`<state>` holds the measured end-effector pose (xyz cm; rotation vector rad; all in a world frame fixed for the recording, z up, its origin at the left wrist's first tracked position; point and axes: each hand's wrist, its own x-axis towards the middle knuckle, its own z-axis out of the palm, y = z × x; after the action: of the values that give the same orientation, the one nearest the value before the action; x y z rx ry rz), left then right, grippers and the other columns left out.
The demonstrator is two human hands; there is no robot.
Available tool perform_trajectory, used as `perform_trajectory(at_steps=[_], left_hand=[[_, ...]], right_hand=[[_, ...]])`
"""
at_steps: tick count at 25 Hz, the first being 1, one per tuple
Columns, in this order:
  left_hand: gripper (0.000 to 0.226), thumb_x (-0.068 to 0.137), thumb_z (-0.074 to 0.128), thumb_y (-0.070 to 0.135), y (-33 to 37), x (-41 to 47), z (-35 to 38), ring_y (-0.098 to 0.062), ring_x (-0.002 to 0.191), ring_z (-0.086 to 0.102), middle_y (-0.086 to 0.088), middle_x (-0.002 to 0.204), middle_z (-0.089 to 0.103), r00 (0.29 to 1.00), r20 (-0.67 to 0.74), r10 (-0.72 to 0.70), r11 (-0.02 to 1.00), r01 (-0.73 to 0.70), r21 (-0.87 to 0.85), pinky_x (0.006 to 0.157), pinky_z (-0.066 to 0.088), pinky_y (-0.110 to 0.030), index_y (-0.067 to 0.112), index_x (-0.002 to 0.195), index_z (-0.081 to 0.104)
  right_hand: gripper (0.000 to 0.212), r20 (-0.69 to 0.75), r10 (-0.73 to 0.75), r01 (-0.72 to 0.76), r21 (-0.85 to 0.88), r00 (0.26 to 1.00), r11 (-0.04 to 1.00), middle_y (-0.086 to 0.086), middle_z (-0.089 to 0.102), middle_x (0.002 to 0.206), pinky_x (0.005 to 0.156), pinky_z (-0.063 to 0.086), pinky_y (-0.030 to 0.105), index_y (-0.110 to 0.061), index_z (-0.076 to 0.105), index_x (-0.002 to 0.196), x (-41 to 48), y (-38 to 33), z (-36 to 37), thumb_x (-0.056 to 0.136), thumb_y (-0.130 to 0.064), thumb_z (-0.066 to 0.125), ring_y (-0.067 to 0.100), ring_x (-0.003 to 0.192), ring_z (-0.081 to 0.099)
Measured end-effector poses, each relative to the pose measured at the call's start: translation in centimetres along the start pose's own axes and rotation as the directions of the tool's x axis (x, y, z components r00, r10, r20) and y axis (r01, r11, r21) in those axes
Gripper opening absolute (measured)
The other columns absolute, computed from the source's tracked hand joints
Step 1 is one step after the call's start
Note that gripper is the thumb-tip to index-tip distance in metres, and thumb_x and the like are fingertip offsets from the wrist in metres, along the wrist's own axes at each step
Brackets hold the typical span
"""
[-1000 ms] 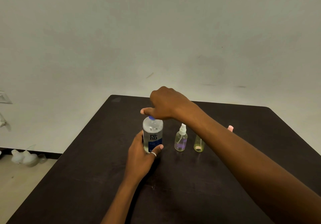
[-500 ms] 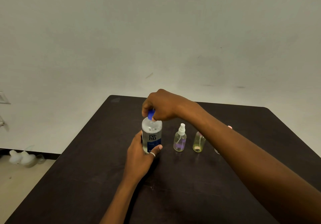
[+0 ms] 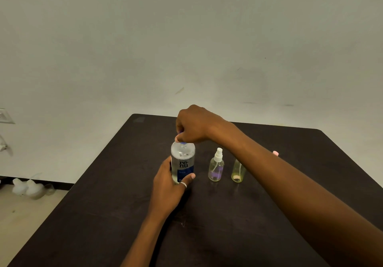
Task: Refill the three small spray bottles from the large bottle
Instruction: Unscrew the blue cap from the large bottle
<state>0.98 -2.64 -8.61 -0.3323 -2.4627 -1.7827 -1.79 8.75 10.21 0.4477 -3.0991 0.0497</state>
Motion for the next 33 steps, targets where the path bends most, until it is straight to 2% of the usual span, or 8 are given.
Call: perform_trajectory(at_steps=[3, 5, 9, 11, 15, 18, 25, 33], left_hand=[[0.076, 0.079, 0.082, 0.036, -0.1, 0.1, -0.1, 0.002, 0.113, 0.052, 0.022, 0.128, 0.050, 1.000, 0.004, 0.004, 1.000, -0.004, 0.003, 0.078, 0.041, -0.008, 0.032, 0.143, 0.040], [0.076, 0.079, 0.081, 0.036, 0.0, 0.1, -0.1, 0.001, 0.113, 0.052, 0.023, 0.127, 0.050, 1.000, 0.007, 0.003, 1.000, -0.003, 0.005, 0.078, 0.040, -0.008, 0.032, 0.143, 0.041], [0.075, 0.079, 0.082, 0.035, 0.0, 0.0, 0.0, 0.001, 0.112, 0.054, 0.024, 0.124, 0.052, 1.000, -0.004, 0.001, 1.000, -0.001, -0.011, 0.080, 0.041, -0.010, 0.034, 0.142, 0.042], [0.074, 0.079, 0.082, 0.034, 0.0, 0.0, 0.0, 0.001, 0.112, 0.053, 0.024, 0.124, 0.051, 1.000, -0.002, 0.003, 1.000, -0.003, -0.011, 0.079, 0.041, -0.011, 0.033, 0.141, 0.042], [0.075, 0.079, 0.082, 0.035, 0.1, 0.1, 0.0, 0.002, 0.107, 0.053, 0.025, 0.123, 0.050, 1.000, -0.004, 0.005, 1.000, -0.005, 0.010, 0.075, 0.040, -0.009, 0.032, 0.142, 0.041], [0.074, 0.079, 0.082, 0.035, 0.2, 0.1, -0.1, 0.010, 0.099, 0.052, 0.024, 0.124, 0.050, 1.000, 0.002, 0.001, 1.000, -0.001, 0.013, 0.074, 0.040, -0.008, 0.033, 0.142, 0.041], [0.076, 0.079, 0.082, 0.035, 0.1, 0.2, -0.1, 0.009, 0.100, 0.051, 0.027, 0.121, 0.047, 1.000, 0.010, -0.006, 1.000, 0.005, 0.015, 0.074, 0.040, -0.006, 0.032, 0.143, 0.040], [0.079, 0.077, 0.083, 0.037, -0.7, 0.4, 0.1, 0.014, 0.101, 0.052, 0.033, 0.117, 0.049, 1.000, 0.013, -0.026, 0.999, 0.026, -0.024, 0.076, 0.041, -0.006, 0.037, 0.142, 0.039]], right_hand=[[0.021, 0.103, -0.072, 0.064, 0.081, 0.992, 0.995, -0.003, 0.072, 0.104, 0.086, 0.054, 0.032, -0.017, 0.074, 0.102, 0.0, 0.4, -0.7, 0.082, -0.013, 0.071, 0.014, 0.094, 0.063], [0.027, 0.113, -0.066, 0.056, 0.091, 0.991, 0.994, -0.003, 0.069, 0.108, 0.088, 0.053, 0.033, -0.017, 0.071, 0.110, 0.0, 0.6, -0.7, 0.084, -0.024, 0.072, 0.014, 0.096, 0.062], [0.050, -0.059, 0.074, -0.073, 0.031, 0.995, 0.997, 0.001, 0.059, 0.065, 0.065, 0.050, 0.032, -0.013, 0.057, 0.065, -0.2, 0.2, 0.1, 0.085, -0.059, 0.062, 0.016, 0.063, 0.055], [0.049, -0.090, 0.088, -0.091, -0.030, 0.992, 0.995, -0.001, 0.050, 0.062, 0.061, 0.045, 0.031, -0.016, 0.047, 0.062, -0.2, -0.2, 0.6, 0.085, -0.054, 0.064, 0.016, 0.061, 0.052], [0.016, 0.000, -0.014, 0.014, -0.003, 1.000, 1.000, 0.002, 0.068, 0.087, 0.076, 0.056, 0.032, -0.015, 0.070, 0.087, 0.1, 0.0, 0.4, 0.082, -0.029, 0.072, 0.019, 0.082, 0.064], [0.019, 0.083, -0.076, 0.069, 0.078, 0.994, 0.995, -0.004, 0.069, 0.096, 0.081, 0.054, 0.028, -0.017, 0.073, 0.100, 0.2, 0.7, -0.7, 0.081, -0.017, 0.074, 0.013, 0.089, 0.062], [0.022, 0.035, 0.031, -0.036, 0.166, 0.999, 0.985, -0.001, 0.072, 0.088, 0.070, 0.054, 0.025, -0.021, 0.075, 0.094, 2.3, 3.1, -2.3, 0.074, -0.011, 0.075, 0.011, 0.072, 0.067], [0.012, 0.303, 0.093, -0.130, 0.104, 0.948, 0.986, 0.008, 0.074, 0.087, 0.064, 0.058, 0.024, -0.013, 0.073, 0.091, 7.9, 4.9, 4.7, 0.085, -0.010, 0.063, 0.014, 0.063, 0.069]])
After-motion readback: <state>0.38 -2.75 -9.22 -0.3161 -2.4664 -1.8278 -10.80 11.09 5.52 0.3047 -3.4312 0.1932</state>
